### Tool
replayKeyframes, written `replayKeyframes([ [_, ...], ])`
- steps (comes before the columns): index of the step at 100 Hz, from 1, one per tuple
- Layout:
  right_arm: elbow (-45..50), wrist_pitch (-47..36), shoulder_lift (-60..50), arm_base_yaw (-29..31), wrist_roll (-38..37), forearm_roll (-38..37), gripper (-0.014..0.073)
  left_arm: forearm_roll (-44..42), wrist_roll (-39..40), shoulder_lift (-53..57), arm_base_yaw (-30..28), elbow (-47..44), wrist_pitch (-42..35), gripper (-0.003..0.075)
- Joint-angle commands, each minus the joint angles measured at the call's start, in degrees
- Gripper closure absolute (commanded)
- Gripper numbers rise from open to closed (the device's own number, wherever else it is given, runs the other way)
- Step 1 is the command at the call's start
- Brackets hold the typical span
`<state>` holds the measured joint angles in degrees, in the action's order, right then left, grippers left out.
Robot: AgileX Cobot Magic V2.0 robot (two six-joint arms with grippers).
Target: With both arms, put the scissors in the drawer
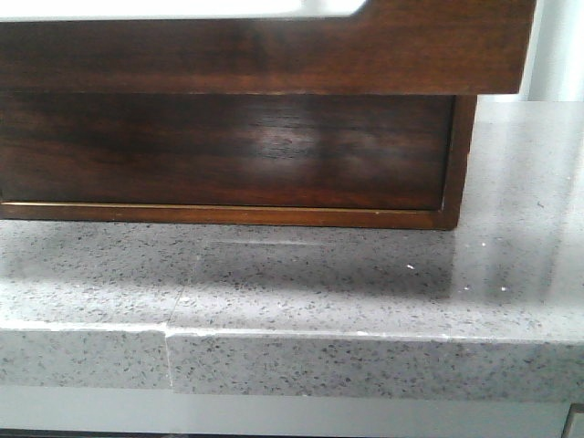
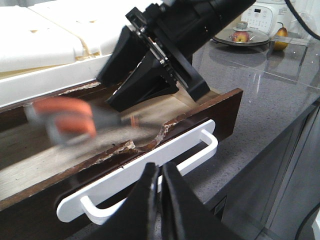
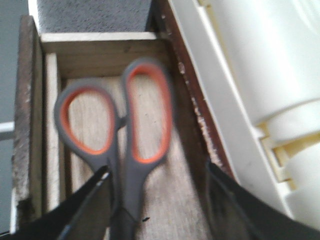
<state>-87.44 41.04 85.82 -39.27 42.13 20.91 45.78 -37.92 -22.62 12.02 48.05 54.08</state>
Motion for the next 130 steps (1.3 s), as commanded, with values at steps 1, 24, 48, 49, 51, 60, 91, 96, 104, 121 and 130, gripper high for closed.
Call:
replayKeyframes([
  [1, -1.88, -3.87, -2.55, 1.03, -2.04, 0.4, 0.008, 3.05, 0.0, -0.43, 0.52, 1.77, -4.71, 0.074],
  [24, -1.77, 5.74, -9.18, 1.03, -3.96, 4.02, 0.044, 2.7, 0.99, 2.04, 0.52, 1.77, -12.64, 0.074],
  [48, 9.23, 2.74, -27.89, 1.03, -4.86, 4.07, 0.0617, -0.48, 0.99, 9.23, 0.52, -2.35, -15.95, 0.074],
  [49, 10.48, 1.96, -29.5, 1.03, -4.86, 4.07, 0.0617, -0.48, 0.99, 9.46, 0.52, -2.77, -15.95, 0.074],
  [51, 12.42, 0.63, -31.96, 1.03, -4.86, 3.97, 0.0617, -0.48, 0.99, 10.12, 0.52, -3.4, -15.95, 0.074],
  [60, 21.91, -5.66, -43.05, 1.03, -4.86, 2.42, 0.0617, -0.48, 0.99, 12.61, 0.52, -5.95, -15.95, 0.074],
  [91, 45.33, -21.67, -70.04, 3.41, -14.33, -7.61, 0.064, -0.38, 0.99, 14.16, 0.52, -9.03, -15.82, 0.074],
  [96, 45.85, -22.5, -71.77, 3.8, -14.33, -7.61, 0.064, -0.38, 0.99, 14.16, 0.52, -9.03, -15.82, 0.074],
  [104, 45.85, -22.72, -73.72, 3.91, -14.33, -7.61, 0.064, -0.38, 0.99, 14.16, 0.52, -9.03, -15.82, 0.074],
  [121, 45.85, -22.72, -75.36, 3.91, -14.33, -7.61, 0.064, -0.38, 0.99, 14.16, 0.52, -9.03, -15.82, 0.074],
  [130, 45.85, -22.72, -75.36, 3.91, -14.33, -7.61, 0.064, -0.38, 0.99, 14.16, 0.52, -9.03, -15.74, 0.074],
])
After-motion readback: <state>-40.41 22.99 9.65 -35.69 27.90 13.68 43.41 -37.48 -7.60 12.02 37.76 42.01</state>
